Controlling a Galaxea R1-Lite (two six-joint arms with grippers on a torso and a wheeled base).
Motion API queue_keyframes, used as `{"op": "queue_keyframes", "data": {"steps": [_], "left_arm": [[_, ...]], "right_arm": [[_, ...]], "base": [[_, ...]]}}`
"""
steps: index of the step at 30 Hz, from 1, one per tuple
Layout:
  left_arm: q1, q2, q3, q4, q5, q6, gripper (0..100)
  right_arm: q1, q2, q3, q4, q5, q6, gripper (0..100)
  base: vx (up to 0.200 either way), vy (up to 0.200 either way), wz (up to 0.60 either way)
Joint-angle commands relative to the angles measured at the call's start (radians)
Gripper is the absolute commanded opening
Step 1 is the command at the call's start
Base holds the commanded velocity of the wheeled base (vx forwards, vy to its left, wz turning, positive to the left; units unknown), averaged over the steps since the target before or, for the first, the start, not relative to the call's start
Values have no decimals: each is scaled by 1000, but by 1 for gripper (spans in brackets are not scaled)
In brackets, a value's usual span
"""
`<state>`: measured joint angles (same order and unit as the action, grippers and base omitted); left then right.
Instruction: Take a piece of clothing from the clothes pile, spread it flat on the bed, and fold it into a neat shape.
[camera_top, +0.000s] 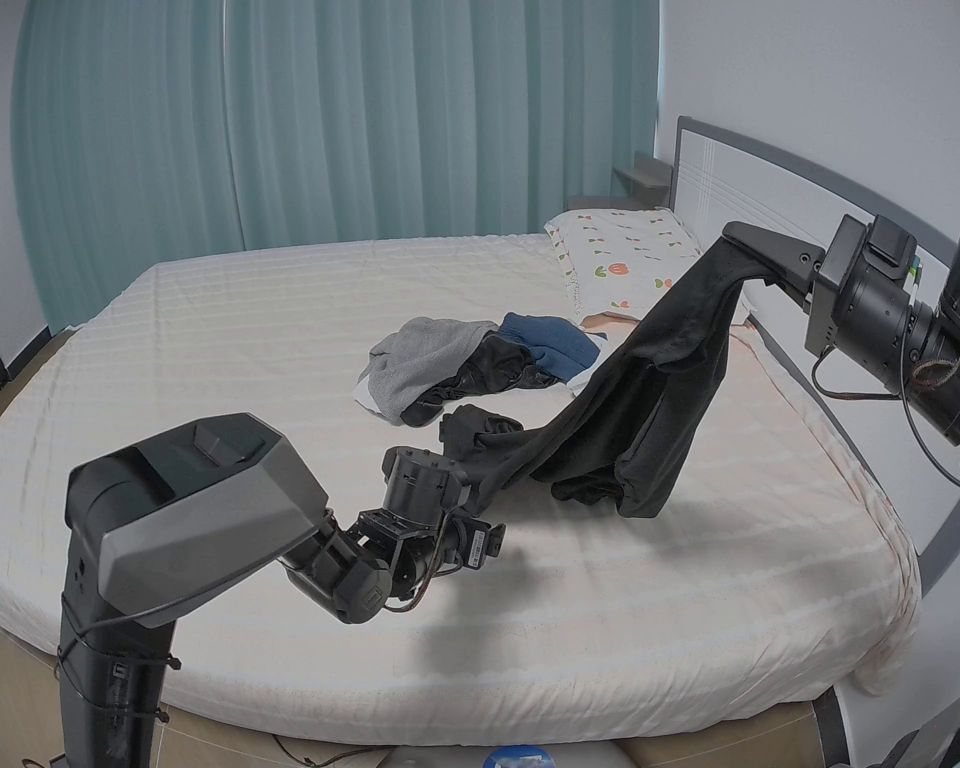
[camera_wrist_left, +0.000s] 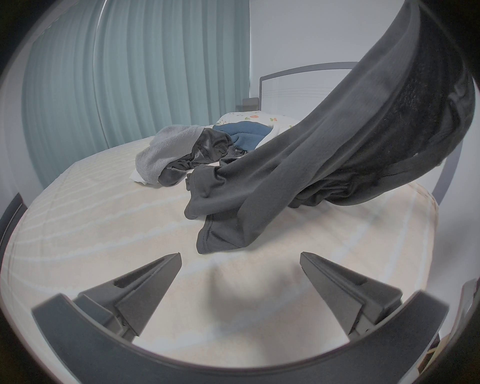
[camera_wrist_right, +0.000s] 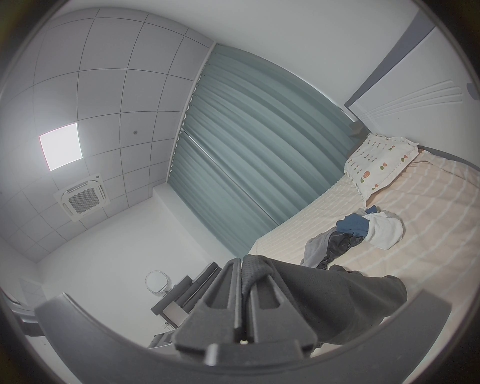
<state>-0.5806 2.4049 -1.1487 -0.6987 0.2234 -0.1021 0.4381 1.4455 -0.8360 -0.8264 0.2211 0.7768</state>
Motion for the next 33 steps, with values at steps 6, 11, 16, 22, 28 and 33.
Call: {"op": "queue_keyframes", "data": {"steps": [6,11,16,22,28,33], "left_arm": [[22,152,-184,13,24,-25,100],[25,227,-284,13,24,-56,0],[28,218,-292,7,44,-103,0],[27,114,-233,4,109,-260,0],[22,-167,-82,56,105,-355,0],[7,-386,-17,122,105,-450,0]], "right_arm": [[-4,-20,12,0,6,4,0],[-9,-17,12,0,7,4,0],[-24,-10,26,1,9,7,0],[-30,6,64,3,34,10,0],[-79,95,64,3,47,1,0],[-144,187,-35,-50,52,-25,0]], "base": [[0,0,0],[0,0,0],[0,0,0],[0,0,0],[0,0,0],[0,0,0]]}}
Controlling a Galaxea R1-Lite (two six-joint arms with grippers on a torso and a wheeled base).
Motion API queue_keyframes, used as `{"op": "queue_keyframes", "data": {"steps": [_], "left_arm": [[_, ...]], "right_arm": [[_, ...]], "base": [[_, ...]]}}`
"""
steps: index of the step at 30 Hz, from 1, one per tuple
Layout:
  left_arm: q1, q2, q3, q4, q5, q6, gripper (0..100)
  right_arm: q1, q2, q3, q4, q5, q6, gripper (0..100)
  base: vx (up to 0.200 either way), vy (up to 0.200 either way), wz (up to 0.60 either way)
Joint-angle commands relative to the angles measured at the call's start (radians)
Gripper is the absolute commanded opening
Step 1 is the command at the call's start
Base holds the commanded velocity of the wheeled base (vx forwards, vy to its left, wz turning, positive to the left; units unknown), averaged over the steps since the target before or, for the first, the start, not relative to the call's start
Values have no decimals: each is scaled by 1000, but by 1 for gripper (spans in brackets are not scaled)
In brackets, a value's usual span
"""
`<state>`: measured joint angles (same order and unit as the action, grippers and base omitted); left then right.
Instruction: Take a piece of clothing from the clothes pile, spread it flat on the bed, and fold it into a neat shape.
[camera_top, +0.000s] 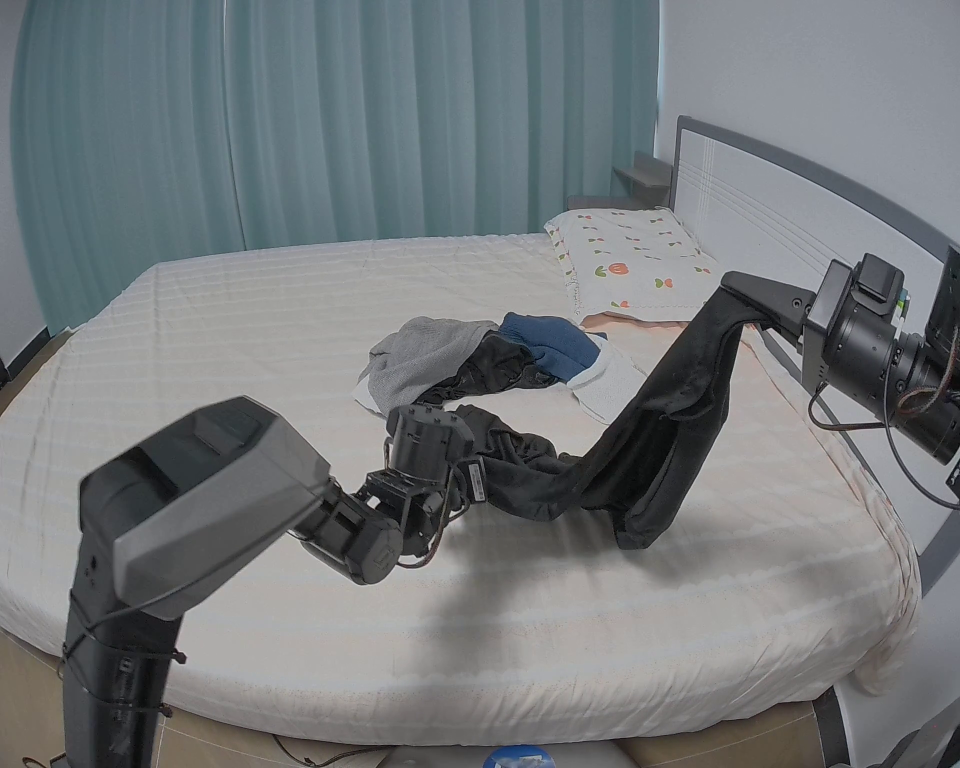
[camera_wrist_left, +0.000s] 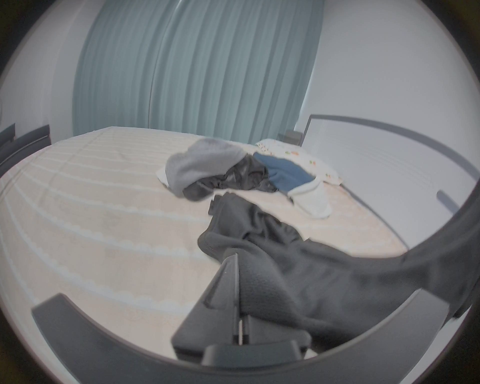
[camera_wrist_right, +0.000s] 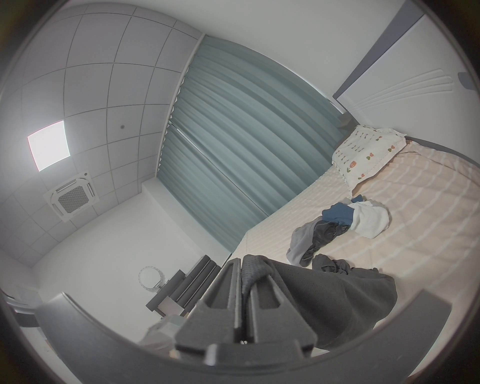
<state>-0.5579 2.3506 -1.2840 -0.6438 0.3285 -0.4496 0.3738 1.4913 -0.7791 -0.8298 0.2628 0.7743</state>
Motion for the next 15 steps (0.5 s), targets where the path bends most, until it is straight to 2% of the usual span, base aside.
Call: {"op": "queue_keyframes", "data": {"steps": [1,6,8,11,15], "left_arm": [[-22,-381,126,87,0,-130,0],[-11,-527,138,96,6,-144,0],[-11,-574,157,85,3,-150,0],[-13,-640,241,58,-32,-150,0],[-11,-656,410,-43,-66,-150,0]], "right_arm": [[-99,147,-132,-46,12,-29,0],[-159,147,-298,-40,12,-33,0],[-173,141,-305,-40,10,-33,0],[-176,135,-235,-43,3,-26,0],[-173,138,-19,-72,9,-39,0]], "base": [[0,0,0],[0,0,0],[0,0,0],[0,0,0],[0,0,0]]}}
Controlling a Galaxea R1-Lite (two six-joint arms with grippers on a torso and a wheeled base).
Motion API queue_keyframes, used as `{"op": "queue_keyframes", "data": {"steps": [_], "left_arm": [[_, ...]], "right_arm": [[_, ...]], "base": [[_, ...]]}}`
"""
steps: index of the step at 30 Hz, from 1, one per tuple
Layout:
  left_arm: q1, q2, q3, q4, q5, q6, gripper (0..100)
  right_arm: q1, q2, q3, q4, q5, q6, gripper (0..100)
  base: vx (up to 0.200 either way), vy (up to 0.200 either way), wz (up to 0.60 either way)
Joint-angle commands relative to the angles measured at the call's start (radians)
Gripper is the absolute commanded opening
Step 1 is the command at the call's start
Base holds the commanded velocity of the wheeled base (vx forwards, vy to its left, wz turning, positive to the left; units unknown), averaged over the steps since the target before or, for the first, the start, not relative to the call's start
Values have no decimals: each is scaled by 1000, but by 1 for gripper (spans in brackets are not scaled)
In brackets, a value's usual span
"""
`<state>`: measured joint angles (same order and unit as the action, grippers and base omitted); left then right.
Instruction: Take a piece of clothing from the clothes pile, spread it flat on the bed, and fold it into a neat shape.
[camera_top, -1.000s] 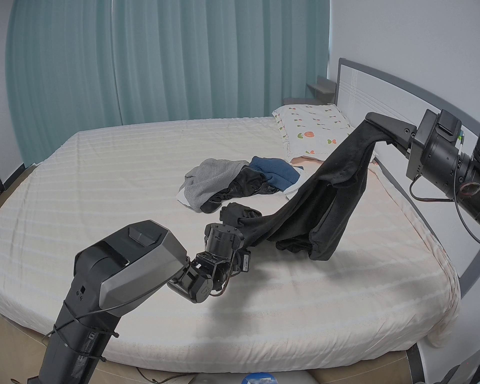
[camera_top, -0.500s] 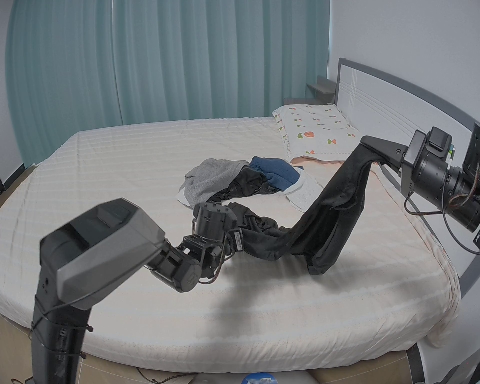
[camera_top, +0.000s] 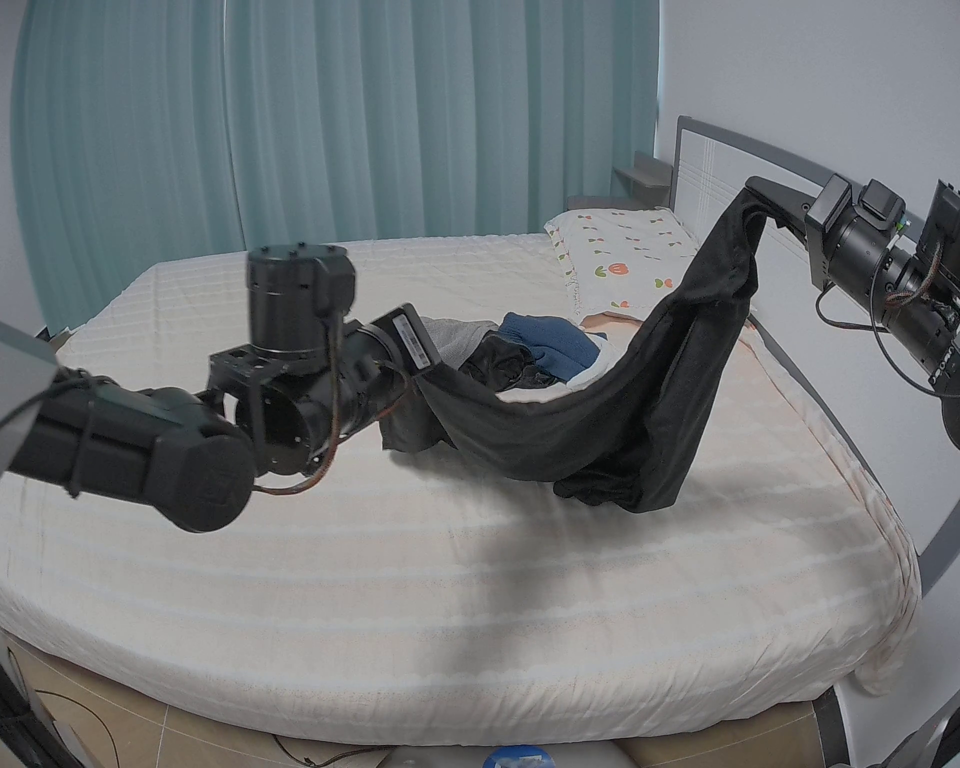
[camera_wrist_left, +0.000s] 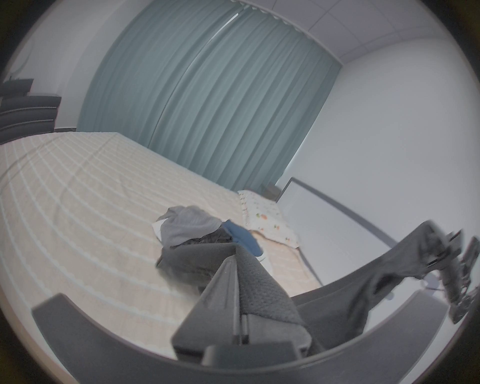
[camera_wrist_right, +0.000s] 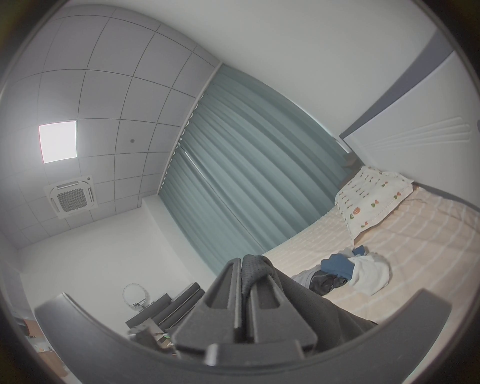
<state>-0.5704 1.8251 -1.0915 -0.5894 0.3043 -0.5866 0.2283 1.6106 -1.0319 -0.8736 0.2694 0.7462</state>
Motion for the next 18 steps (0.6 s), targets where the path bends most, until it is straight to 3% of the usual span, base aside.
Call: {"op": "queue_keyframes", "data": {"steps": [1,2,3,8,14,15,18], "left_arm": [[1,-130,217,-98,-42,-13,0],[1,-130,217,-98,-42,-13,0],[0,-116,341,-233,-42,-15,0],[0,-64,470,-399,-43,-19,0],[1,-55,541,-441,-57,-93,0],[0,-56,545,-443,-88,-119,0],[-5,-47,548,-435,-99,-134,0]], "right_arm": [[-27,18,234,-28,2,-11,0],[-27,18,234,-28,2,-11,0],[-26,38,299,-70,-1,5,0],[-10,77,348,-90,-6,12,0],[-12,84,352,-90,-4,13,0],[-9,94,372,-90,-4,13,0],[34,101,388,-91,-6,13,0]], "base": [[0,0,0],[0,0,0],[0,0,0],[0,0,0],[0,0,0],[0,0,0],[0,0,0]]}}
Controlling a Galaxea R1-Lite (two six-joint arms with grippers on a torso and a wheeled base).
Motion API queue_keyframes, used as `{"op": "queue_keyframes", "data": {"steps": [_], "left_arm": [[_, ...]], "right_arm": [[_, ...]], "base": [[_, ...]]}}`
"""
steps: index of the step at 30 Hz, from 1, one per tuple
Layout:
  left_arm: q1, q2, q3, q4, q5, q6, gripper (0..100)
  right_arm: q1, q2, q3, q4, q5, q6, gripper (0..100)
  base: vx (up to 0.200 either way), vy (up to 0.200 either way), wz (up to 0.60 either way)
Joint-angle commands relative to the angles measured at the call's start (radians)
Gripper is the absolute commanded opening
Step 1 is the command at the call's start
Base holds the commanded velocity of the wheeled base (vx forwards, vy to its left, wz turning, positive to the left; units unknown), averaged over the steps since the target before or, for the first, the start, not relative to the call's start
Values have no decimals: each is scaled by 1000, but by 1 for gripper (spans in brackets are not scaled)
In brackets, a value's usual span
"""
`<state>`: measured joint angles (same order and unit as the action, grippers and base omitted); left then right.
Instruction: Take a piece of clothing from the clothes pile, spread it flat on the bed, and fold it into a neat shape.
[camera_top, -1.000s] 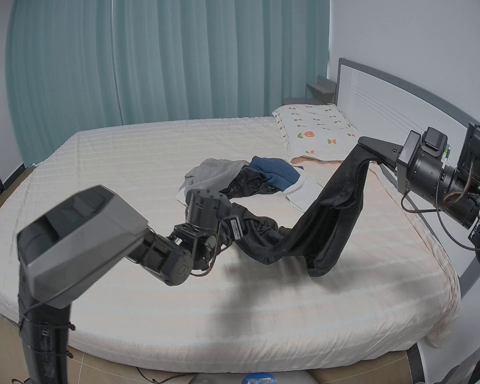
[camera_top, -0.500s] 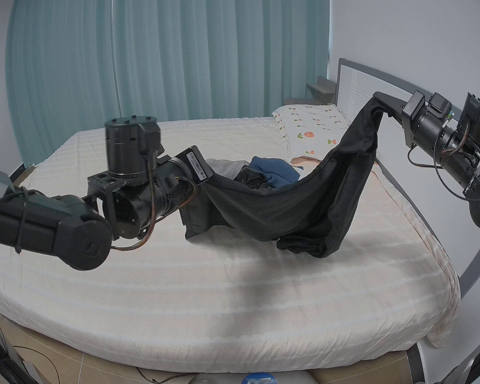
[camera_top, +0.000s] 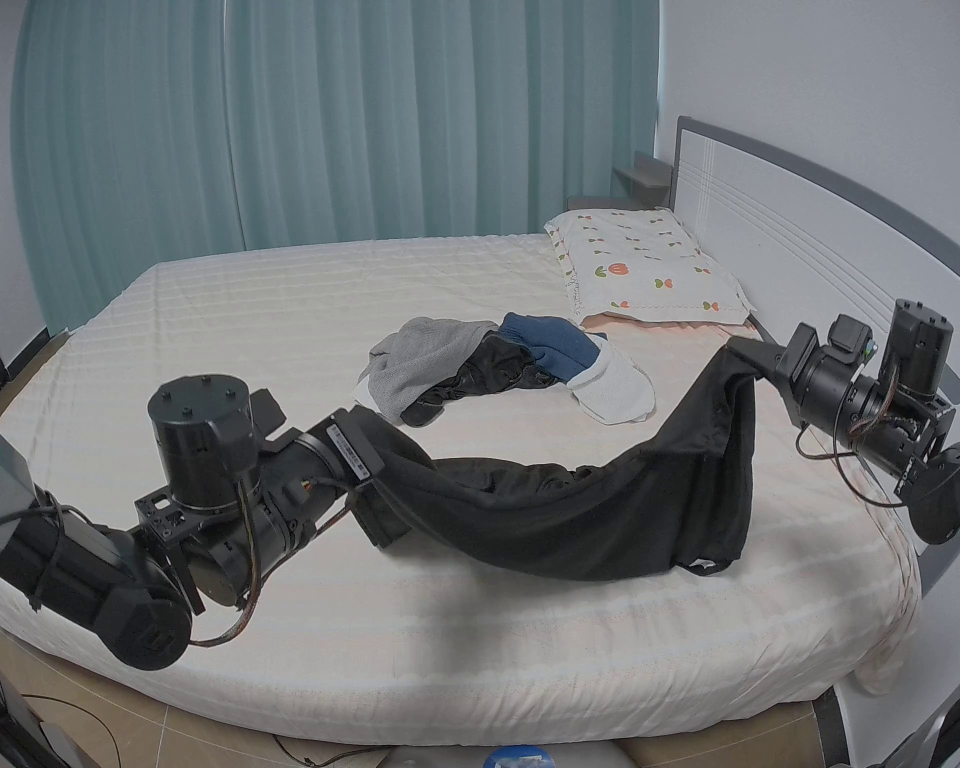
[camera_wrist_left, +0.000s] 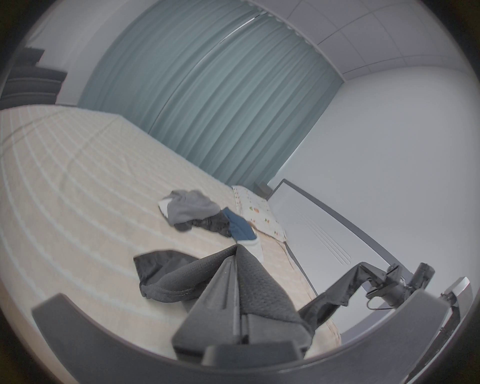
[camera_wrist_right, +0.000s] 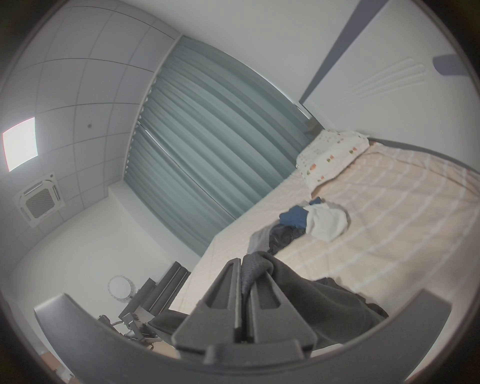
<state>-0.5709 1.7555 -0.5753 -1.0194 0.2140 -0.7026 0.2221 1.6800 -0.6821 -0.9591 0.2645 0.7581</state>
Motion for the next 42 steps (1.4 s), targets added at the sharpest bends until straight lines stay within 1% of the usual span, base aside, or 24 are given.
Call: {"op": "queue_keyframes", "data": {"steps": [1,5,9,18,26,33,42], "left_arm": [[-4,22,32,-5,-8,-20,0],[-11,39,31,-5,-12,-38,0],[-34,48,31,-4,-15,-72,0],[-34,48,32,-8,-19,-98,0],[-35,39,51,-11,-24,-97,0],[-37,36,69,-15,-21,-71,0],[-17,10,54,-5,-24,-78,0]], "right_arm": [[48,32,39,-6,-2,1,0],[92,38,58,-6,-48,0,0],[108,46,56,-7,-74,0,0],[109,46,59,-6,-74,0,0],[117,46,59,-7,-76,0,0],[118,38,59,-6,-76,0,0],[118,18,59,-6,-76,0,0]], "base": [[0,0,0],[0,0,0],[0,0,0],[-200,0,0],[0,0,0],[0,0,0],[0,200,0]]}}
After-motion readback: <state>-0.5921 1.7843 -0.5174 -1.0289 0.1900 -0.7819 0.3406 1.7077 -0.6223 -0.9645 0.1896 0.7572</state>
